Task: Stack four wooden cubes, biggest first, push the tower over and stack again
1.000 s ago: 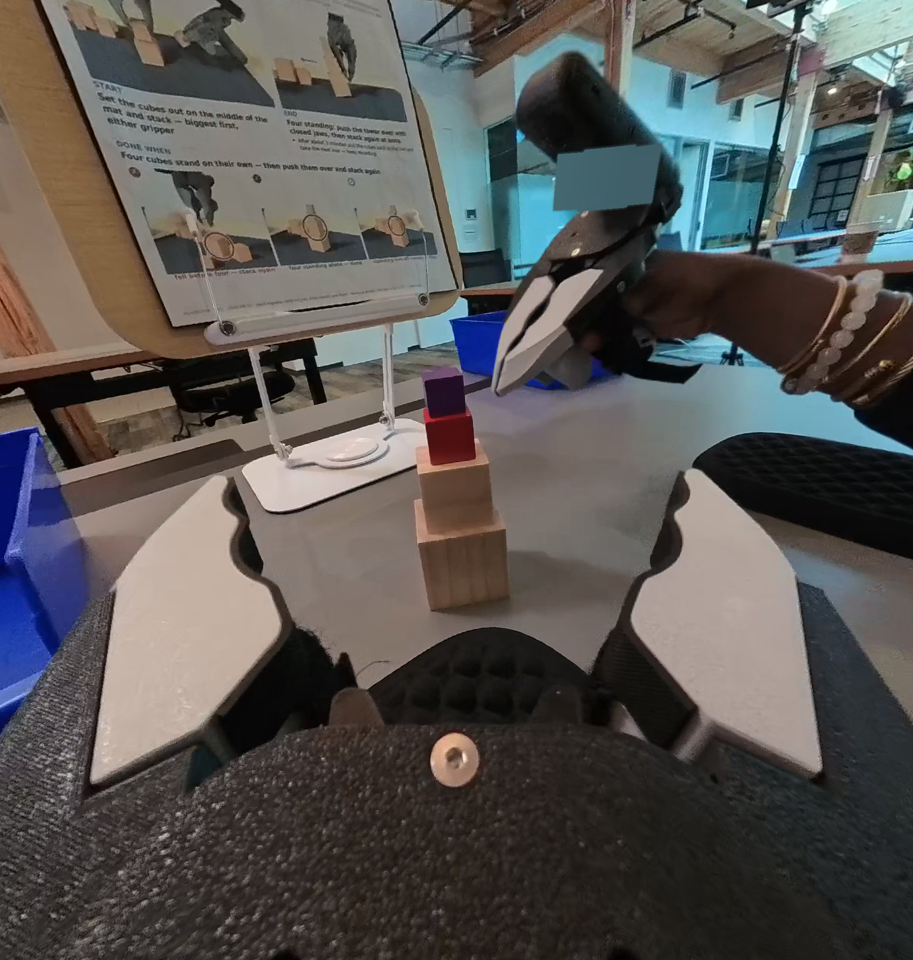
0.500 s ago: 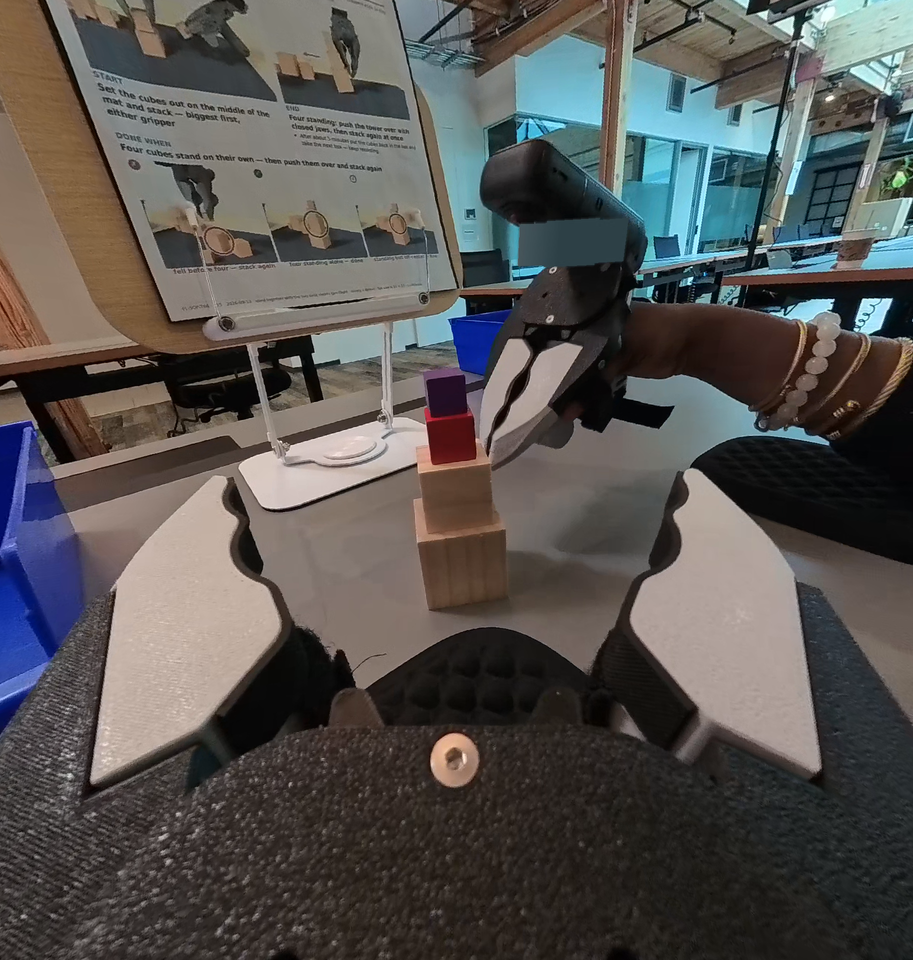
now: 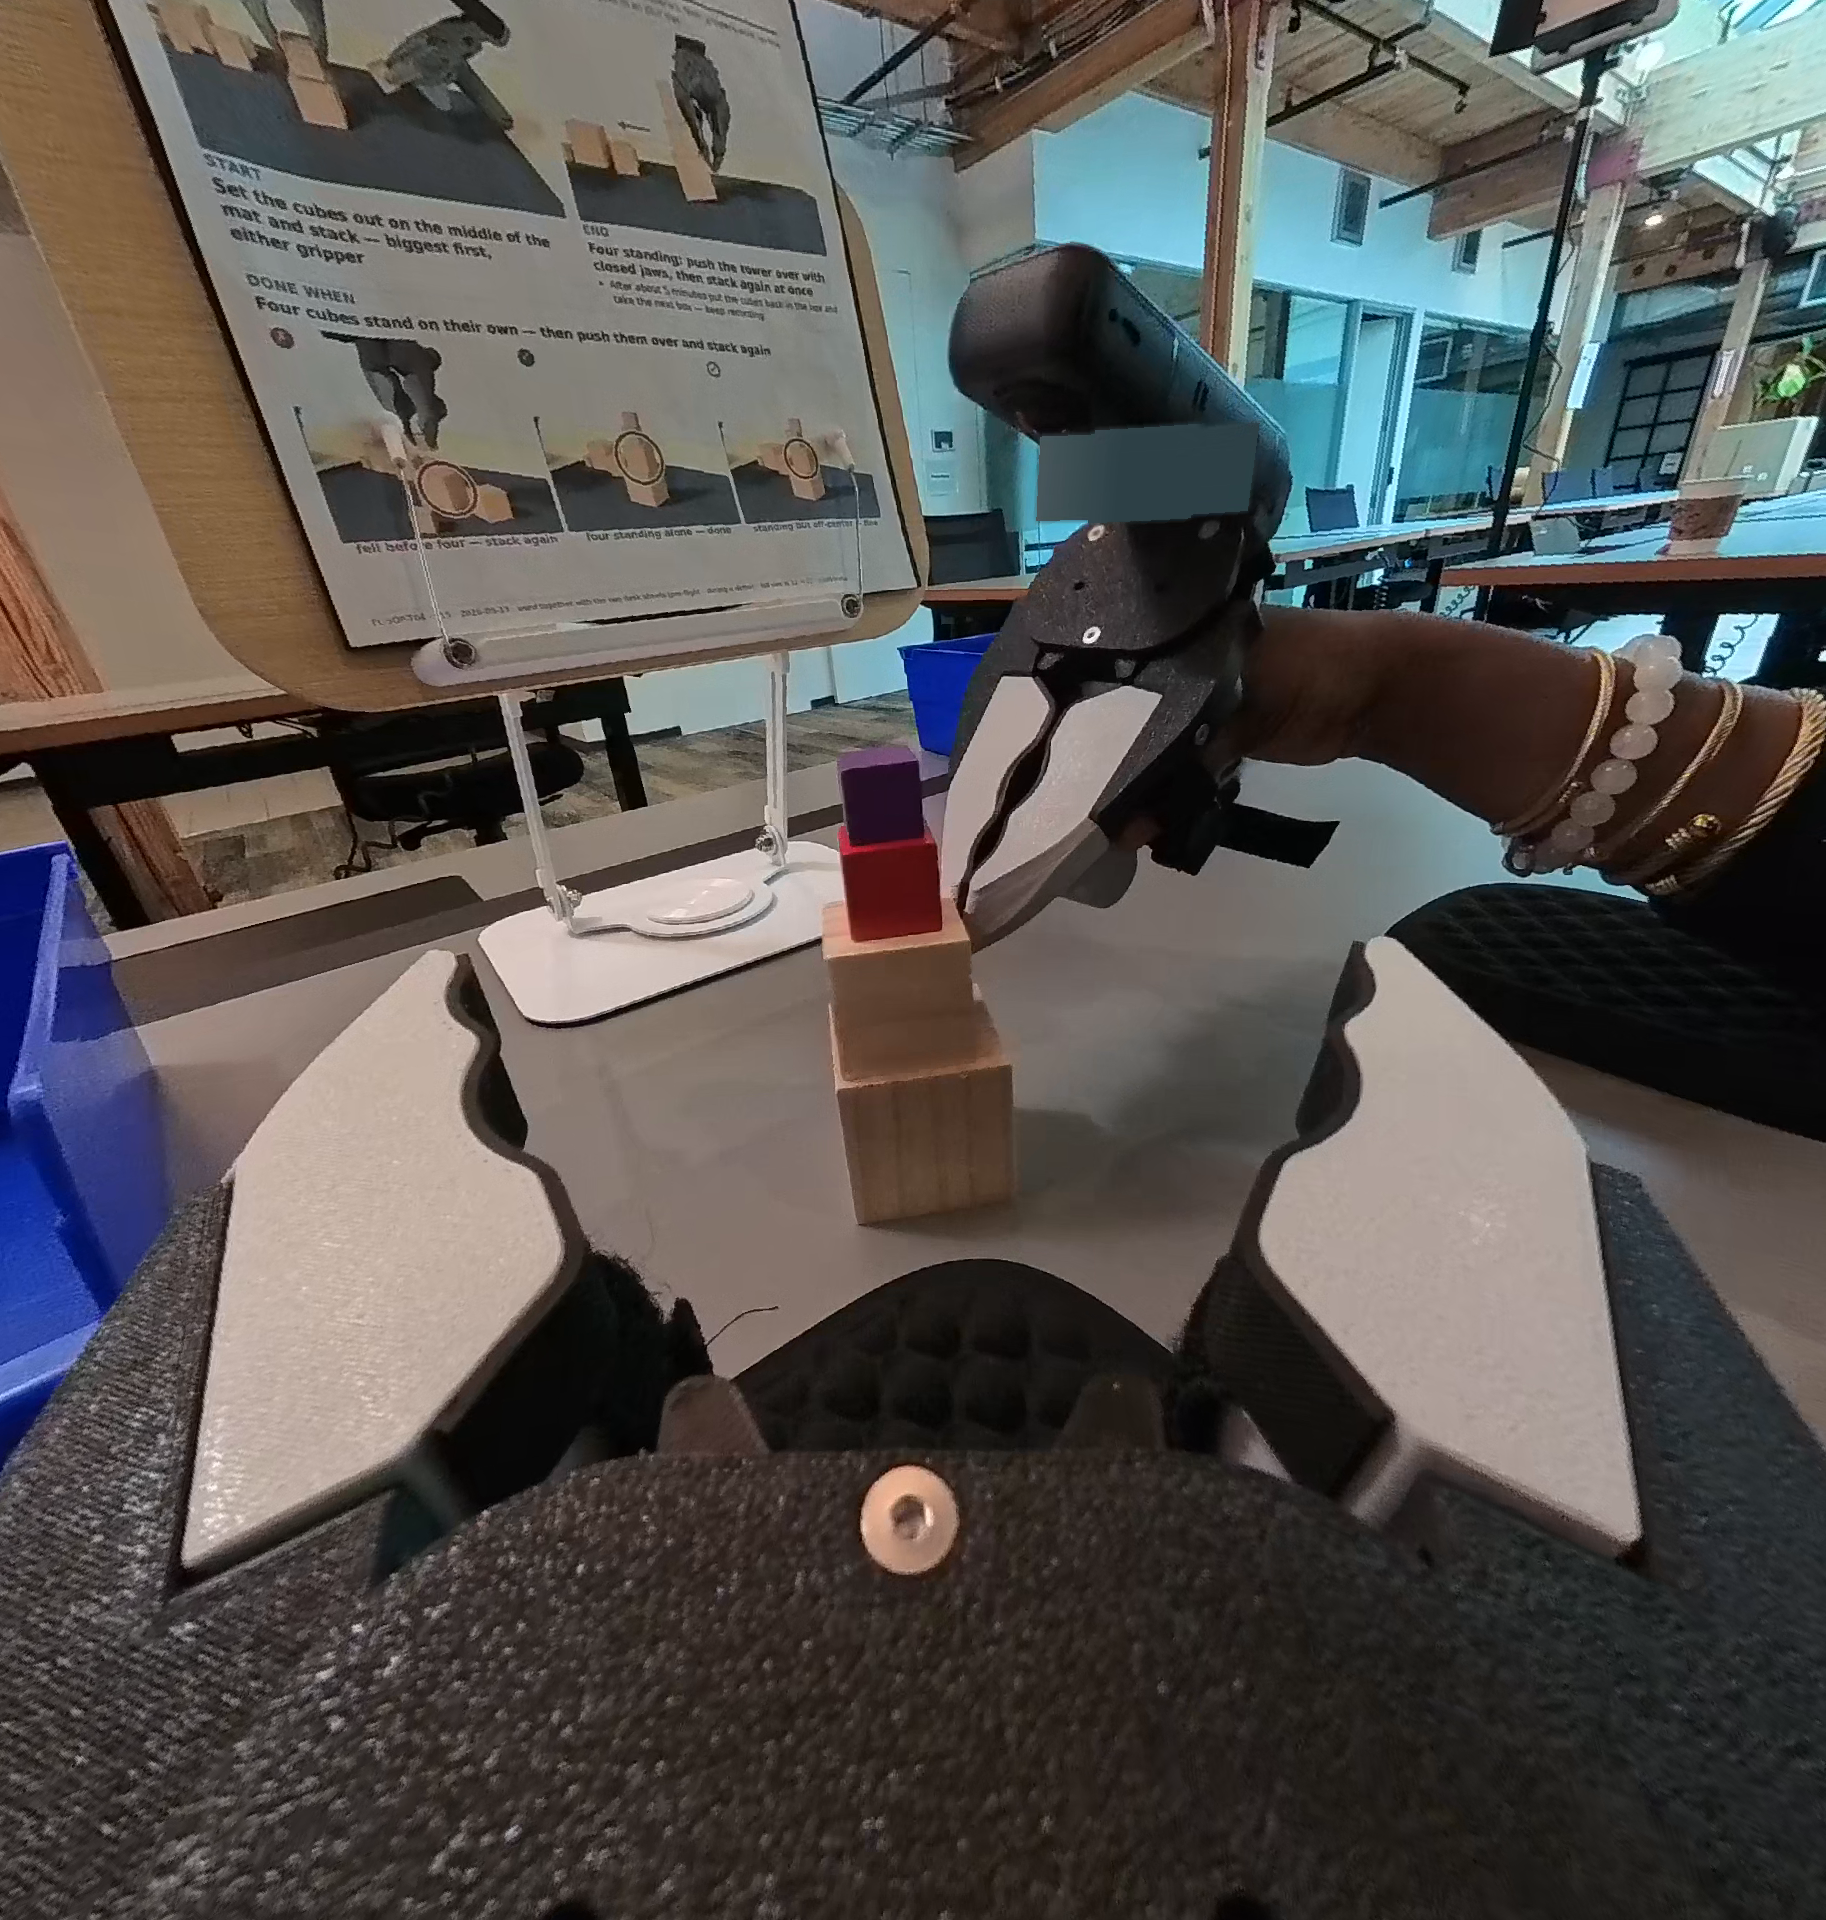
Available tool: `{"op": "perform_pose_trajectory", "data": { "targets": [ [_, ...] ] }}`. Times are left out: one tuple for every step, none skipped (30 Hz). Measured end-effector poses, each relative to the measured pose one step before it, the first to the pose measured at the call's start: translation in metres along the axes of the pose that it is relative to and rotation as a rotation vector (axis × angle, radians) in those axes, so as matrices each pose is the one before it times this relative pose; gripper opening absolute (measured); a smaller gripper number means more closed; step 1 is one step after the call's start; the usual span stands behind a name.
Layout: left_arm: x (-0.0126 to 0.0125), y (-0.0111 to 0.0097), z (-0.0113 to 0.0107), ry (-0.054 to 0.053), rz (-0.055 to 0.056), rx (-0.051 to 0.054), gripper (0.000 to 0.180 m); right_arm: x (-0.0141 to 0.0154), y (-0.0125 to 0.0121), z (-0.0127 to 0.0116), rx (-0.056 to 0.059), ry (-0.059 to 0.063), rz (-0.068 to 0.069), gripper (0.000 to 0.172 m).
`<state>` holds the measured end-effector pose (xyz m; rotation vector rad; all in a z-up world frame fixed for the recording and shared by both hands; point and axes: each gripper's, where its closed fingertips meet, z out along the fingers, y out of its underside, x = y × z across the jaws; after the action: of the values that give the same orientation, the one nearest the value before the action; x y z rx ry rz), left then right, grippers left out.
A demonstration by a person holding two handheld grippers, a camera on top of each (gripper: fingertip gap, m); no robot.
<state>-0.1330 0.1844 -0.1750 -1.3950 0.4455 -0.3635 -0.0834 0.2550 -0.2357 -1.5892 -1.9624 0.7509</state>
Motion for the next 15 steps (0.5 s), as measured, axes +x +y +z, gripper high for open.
{"op": "perform_pose_trajectory", "data": {
  "targets": [
    [-0.0001,0.0,-0.00005,-0.0002,-0.0001,0.0,0.145,-0.00027,-0.00074,0.00069,-0.0026,-0.0002,-0.0012,0.0],
    [0.00009,-0.00007,0.0,-0.0002,0.0002,0.0004,0.145,-0.00032,-0.00093,0.00068,-0.0017,-0.0008,-0.0015,0.0],
    [-0.00005,-0.00003,0.00002,-0.0003,0.0002,0.0002,0.145,-0.00057,-0.00108,0.0006,-0.0003,-0.0019,-0.0032,0.0],
    [0.00005,0.00002,-0.00001,0.0005,0.0001,-0.0001,0.145,-0.00067,-0.00133,0.00073,0.0015,-0.0022,-0.0037,0.0],
    [0.00018,0.00001,-0.00001,0.0014,0.0,-0.0001,0.145,-0.00058,-0.00134,0.00063,0.0012,-0.002,-0.0031,0.0],
    [0.0002,-0.00005,0.00002,0.0016,0.0002,0.0004,0.144,-0.00049,-0.00106,0.0007,0.0001,-0.0014,-0.0034,0.0],
    [-0.00007,-0.00014,-0.00016,-0.0005,0.0003,0.0009,0.144,-0.00049,-0.00092,0.0007,0.0,-0.0012,-0.0033,0.0],
    [-0.00007,-0.00016,-0.00001,-0.0009,0.0,0.0011,0.144,-0.00048,-0.00094,0.00057,0.0003,-0.0013,-0.0024,0.0],
    [0.00002,0.00001,-0.00011,0.0003,-0.0003,0.0006,0.144,-0.00039,-0.001,0.00063,0.0004,-0.0012,-0.0018,0.0],
    [-0.00006,0.0,0.00004,0.0003,-0.0006,0.0001,0.144,-0.00032,-0.00099,0.00046,0.0009,-0.0006,-0.002,0.0],
    [-0.00005,-0.00003,-0.00003,0.0,-0.0005,0.0002,0.144,-0.00038,-0.0012,0.00043,0.0025,-0.0009,-0.002,0.0],
    [-0.00009,-0.00005,-0.00002,-0.0002,-0.0003,0.0004,0.144,-0.00045,-0.00127,0.00019,0.0032,-0.0015,-0.0013,0.0],
    [0.00008,-0.00009,-0.00004,0.0002,0.0,0.0006,0.144,-0.00027,-0.00121,0.00013,0.0034,-0.0006,-0.0011,0.0],
    [0.00003,-0.00003,0.00002,0.0002,0.0001,0.0003,0.144,-0.00022,-0.00117,0.00022,0.0036,-0.0002,-0.0012,0.0],
    [0.00003,-0.00001,0.0,0.0003,0.0001,0.0001,0.144,-0.00015,-0.00104,0.00012,0.0034,-0.0008,-0.0007,0.0]
  ]
}}
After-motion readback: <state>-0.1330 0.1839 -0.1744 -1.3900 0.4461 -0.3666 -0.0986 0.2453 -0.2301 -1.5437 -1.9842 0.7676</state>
